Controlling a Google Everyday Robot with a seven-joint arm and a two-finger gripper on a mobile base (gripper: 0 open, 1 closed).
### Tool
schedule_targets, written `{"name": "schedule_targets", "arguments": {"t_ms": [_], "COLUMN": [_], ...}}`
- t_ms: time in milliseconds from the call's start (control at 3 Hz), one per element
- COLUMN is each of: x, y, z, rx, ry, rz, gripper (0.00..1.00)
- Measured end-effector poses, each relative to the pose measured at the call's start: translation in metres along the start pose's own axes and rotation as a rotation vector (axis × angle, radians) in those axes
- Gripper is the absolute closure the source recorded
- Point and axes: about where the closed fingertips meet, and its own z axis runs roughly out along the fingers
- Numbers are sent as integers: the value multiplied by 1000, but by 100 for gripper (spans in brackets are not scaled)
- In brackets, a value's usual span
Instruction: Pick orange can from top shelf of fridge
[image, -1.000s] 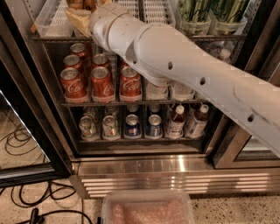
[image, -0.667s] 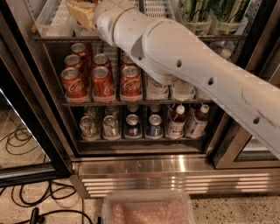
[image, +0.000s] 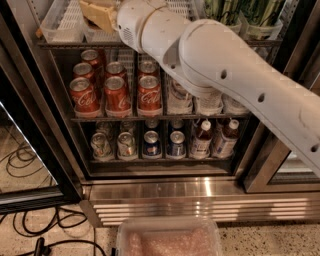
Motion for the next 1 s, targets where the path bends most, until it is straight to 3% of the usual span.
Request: {"name": "schedule_targets", "arguments": {"t_ms": [667, 1000], "x": [-37, -42], "y": [-1, 3], "z": [-27, -43], "rx": [-53, -89], "ry": [17, 41], "rz": [-45, -40], "gripper": [100, 100]}}
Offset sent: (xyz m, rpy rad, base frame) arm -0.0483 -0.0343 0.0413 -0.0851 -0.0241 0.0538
